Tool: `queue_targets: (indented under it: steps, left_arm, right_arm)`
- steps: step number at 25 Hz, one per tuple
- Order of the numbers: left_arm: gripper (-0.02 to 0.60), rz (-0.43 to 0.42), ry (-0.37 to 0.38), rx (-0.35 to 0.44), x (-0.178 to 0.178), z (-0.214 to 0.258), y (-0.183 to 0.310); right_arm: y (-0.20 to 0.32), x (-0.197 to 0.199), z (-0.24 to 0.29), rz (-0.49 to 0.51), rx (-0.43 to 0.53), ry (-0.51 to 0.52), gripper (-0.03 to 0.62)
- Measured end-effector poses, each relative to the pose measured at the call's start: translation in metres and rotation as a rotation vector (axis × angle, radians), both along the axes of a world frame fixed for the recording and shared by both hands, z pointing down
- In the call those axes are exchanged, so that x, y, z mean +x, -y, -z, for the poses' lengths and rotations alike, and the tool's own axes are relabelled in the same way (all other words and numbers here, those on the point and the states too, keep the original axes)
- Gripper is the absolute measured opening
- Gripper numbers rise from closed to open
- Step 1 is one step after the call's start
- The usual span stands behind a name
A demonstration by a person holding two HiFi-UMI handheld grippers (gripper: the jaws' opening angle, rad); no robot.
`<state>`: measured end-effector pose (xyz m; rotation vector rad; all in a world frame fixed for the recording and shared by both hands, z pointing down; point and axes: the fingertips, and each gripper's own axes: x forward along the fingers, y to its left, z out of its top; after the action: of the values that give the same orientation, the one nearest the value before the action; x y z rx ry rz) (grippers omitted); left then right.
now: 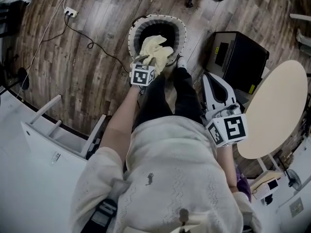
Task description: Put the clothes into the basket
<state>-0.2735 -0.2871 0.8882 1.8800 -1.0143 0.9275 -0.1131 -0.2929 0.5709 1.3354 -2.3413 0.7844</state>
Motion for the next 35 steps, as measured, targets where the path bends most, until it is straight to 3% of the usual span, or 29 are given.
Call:
queue_targets:
  steps: [18, 26, 35]
  left_arm:
    - [0.114, 0.051, 0.058, -0.092, -0.013, -0.053, 0.003]
    - [0.123, 0.148, 0.042, -0.149, -0.026, -0.069, 0.001]
    - [0.104, 0.146, 0.024, -0.109, -0.025, -0.063, -0.001]
  right_arm:
    - [0.0, -0.005, -0.023, 0.028, -0.043, -0.026, 0.008]
    - [0.002, -0.01, -0.032, 0.04, -0.055, -0.03, 0.008]
    - [-0.004, -0.012, -0.037, 0.048, -0.055, -0.024, 0.008]
